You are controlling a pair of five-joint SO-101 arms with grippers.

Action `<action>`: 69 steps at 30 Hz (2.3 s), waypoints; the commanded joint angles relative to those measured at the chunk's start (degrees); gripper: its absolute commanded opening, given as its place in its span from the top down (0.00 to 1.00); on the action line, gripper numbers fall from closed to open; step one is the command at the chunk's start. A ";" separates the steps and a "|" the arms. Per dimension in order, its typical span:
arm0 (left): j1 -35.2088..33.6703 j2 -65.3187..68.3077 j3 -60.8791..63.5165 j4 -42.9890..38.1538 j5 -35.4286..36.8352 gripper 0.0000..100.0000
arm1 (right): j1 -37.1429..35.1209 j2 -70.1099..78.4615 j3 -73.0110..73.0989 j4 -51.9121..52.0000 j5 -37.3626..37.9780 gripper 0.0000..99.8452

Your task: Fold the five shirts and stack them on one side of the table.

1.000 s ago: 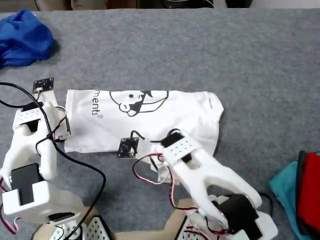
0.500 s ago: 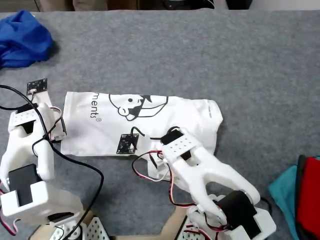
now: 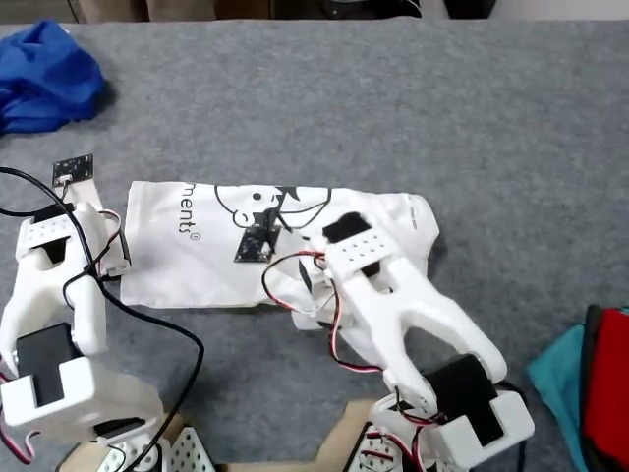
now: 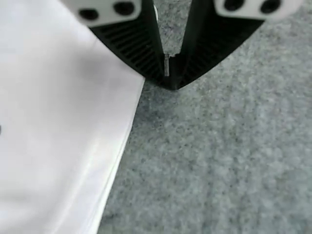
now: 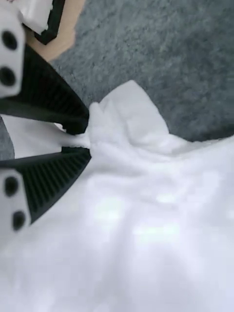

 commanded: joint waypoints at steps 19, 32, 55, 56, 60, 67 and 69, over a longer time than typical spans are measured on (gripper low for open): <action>-0.18 -0.13 -2.37 -0.53 -0.26 0.98 | 4.00 0.22 -17.36 9.41 12.13 1.00; -0.18 -0.13 -2.20 -0.53 -0.26 0.98 | 4.97 8.13 -22.99 6.42 24.09 0.99; -0.09 -0.13 -2.29 -0.62 -0.26 0.98 | 5.05 15.60 -31.87 1.32 28.31 0.90; -0.09 -0.13 -2.29 -0.62 -0.26 0.98 | 5.14 15.52 -31.87 0.62 28.31 0.84; -0.09 -0.13 -2.20 -0.62 -0.26 0.98 | 5.14 15.25 -31.96 -0.53 28.31 0.65; -0.09 -0.13 -2.29 -0.62 -0.26 0.98 | 5.14 10.86 -31.87 1.32 28.04 0.66; -0.09 -0.13 -2.29 -0.62 -0.26 0.98 | 5.05 8.22 -31.87 3.87 28.04 0.68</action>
